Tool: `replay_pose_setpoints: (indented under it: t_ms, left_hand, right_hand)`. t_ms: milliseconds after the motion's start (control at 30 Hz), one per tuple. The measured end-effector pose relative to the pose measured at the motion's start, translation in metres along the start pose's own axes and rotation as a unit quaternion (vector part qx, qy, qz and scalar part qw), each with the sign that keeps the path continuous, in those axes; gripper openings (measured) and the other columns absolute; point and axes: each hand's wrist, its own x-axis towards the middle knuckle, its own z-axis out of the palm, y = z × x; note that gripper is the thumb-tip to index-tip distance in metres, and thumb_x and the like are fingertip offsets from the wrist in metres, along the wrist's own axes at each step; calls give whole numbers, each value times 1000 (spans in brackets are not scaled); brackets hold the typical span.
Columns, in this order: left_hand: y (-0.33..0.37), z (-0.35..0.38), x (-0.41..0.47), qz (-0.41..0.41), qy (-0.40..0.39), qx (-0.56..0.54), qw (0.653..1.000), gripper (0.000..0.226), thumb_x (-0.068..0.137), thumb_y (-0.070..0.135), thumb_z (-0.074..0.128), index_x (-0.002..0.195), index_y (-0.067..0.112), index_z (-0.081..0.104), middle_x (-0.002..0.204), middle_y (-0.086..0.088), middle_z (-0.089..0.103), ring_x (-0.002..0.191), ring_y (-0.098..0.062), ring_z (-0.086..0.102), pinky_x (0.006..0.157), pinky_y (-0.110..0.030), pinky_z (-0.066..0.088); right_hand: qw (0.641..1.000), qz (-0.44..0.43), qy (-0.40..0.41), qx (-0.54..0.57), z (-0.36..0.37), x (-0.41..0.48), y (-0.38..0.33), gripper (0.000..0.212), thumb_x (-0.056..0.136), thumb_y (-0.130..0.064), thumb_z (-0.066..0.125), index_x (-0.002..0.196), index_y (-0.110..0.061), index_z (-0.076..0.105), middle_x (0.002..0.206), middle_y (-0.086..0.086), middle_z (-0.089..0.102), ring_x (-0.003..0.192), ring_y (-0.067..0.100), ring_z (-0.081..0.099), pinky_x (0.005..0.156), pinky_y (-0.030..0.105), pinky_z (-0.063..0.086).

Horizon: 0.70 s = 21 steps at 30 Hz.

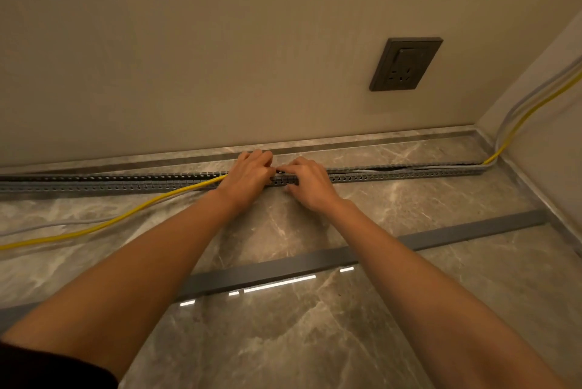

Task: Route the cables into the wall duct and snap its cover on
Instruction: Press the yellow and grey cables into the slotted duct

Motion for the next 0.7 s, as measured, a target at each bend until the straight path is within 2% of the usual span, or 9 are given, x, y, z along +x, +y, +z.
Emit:
replay_pose_setpoints:
  t_ms: [100, 200, 267, 333, 433, 567, 700]
  left_hand:
    - [-8, 0, -16, 21, 32, 65, 997, 30, 59, 7, 75, 89, 7, 74, 75, -10, 65, 66, -26, 65, 67, -29, 39]
    - [-22, -1, -39, -12, 42, 95, 995, 46, 47, 5, 89, 87, 9, 67, 75, -8, 67, 61, -22, 65, 57, -27, 47]
    - [-32, -5, -51, -41, 25, 96, 994, 56, 39, 3, 91, 83, 10, 57, 68, -8, 64, 55, -24, 62, 49, -25, 46]
    - [-41, -8, -58, -60, 23, 87, 994, 48, 37, 2, 93, 70, 8, 58, 56, -10, 61, 44, -28, 59, 39, -24, 43]
    - [-48, -7, -66, -95, 37, 12, 995, 31, 49, 6, 92, 55, 3, 62, 48, -14, 60, 38, -30, 58, 31, -24, 42]
    - [-48, -5, -68, -125, 64, -52, 989, 22, 67, 11, 83, 66, -4, 66, 66, -22, 63, 55, -36, 61, 44, -36, 49]
    - [-51, -5, -65, -165, 88, -93, 978, 23, 80, 14, 71, 75, -8, 65, 75, -28, 65, 70, -43, 64, 58, -45, 51]
  right_hand:
    - [998, 16, 49, 32, 5, 2, -6, 36, 88, -8, 56, 123, -16, 60, 122, 13, 60, 116, 31, 51, 104, 41, 37]
    - [997, 40, 59, 30, 4, 6, -10, 30, 89, -8, 55, 117, -14, 65, 116, 16, 61, 110, 33, 53, 98, 43, 42]
    - [998, 40, 57, 5, 5, 9, -16, 27, 90, -9, 54, 114, -11, 66, 116, 17, 60, 110, 34, 52, 97, 41, 41]
    - [997, 32, 58, -36, 5, 11, -26, 26, 88, -6, 53, 110, -5, 67, 117, 18, 59, 111, 35, 52, 95, 40, 40]
    - [996, 12, 66, -60, 6, 11, -35, 29, 86, 4, 47, 109, 1, 64, 118, 19, 58, 111, 35, 52, 94, 39, 40]
    - [997, -47, 53, -30, 15, 4, -44, 31, 87, 0, 50, 115, -4, 60, 118, 14, 57, 113, 30, 49, 98, 36, 37]
    - [998, -42, 47, -33, 15, 7, -49, 26, 91, -13, 51, 112, -4, 64, 113, 15, 60, 107, 31, 53, 92, 38, 40]
